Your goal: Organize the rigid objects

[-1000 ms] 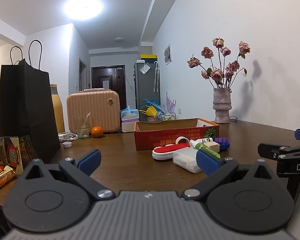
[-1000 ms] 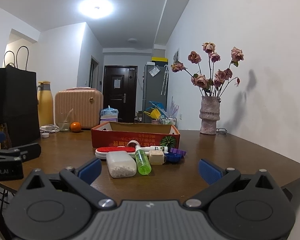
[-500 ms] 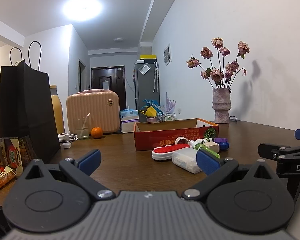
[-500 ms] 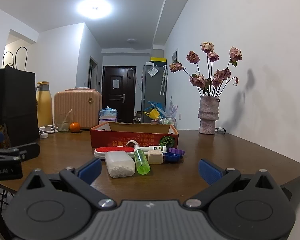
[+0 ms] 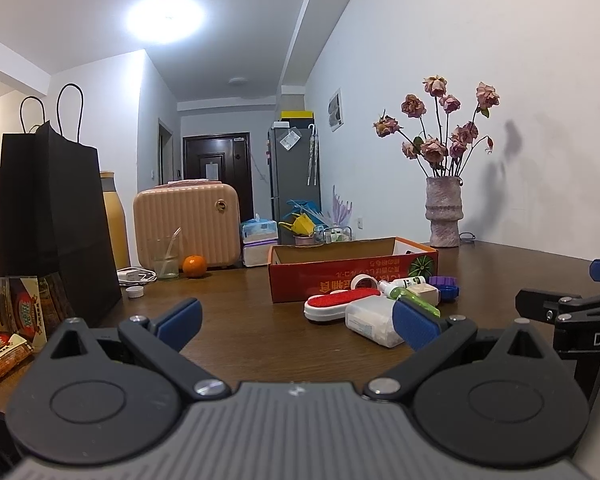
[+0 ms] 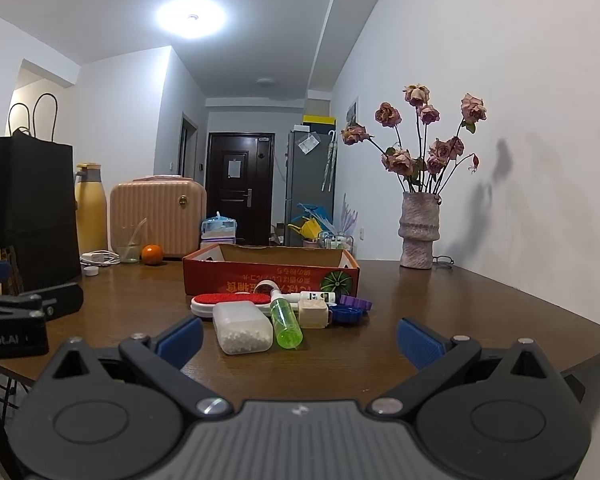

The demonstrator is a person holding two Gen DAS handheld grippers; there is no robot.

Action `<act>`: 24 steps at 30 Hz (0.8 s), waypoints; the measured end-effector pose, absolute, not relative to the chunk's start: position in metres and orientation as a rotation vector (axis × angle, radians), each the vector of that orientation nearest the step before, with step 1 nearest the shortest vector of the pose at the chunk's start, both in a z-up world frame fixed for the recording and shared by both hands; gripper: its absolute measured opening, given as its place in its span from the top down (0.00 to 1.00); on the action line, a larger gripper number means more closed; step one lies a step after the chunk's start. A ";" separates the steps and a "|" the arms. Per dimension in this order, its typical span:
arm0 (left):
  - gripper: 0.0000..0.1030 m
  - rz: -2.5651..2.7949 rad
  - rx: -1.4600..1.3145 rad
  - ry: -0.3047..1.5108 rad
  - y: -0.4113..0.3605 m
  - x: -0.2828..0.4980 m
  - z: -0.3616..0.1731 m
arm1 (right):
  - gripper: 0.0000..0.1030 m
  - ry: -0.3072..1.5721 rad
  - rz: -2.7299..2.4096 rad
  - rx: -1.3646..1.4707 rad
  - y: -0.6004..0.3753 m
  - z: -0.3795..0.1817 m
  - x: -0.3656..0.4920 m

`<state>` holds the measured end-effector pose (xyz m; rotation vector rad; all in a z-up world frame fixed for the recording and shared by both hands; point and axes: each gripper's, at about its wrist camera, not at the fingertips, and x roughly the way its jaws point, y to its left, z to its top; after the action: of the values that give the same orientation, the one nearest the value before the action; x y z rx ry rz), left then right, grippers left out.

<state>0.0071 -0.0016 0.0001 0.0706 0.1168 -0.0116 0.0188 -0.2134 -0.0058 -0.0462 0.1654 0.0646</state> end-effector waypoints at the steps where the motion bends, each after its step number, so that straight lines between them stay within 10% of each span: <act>1: 0.00 -0.011 0.070 0.118 -0.001 0.008 0.000 | 0.00 0.166 0.064 -0.046 -0.213 -0.006 0.019; 24: 0.00 0.001 0.052 0.169 0.004 0.061 0.010 | 0.00 0.211 0.118 0.011 -0.230 -0.016 0.076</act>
<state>0.0612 0.0042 0.0101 0.0520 0.1689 0.0013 0.0763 -0.2296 -0.0160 0.0106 0.2115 0.1182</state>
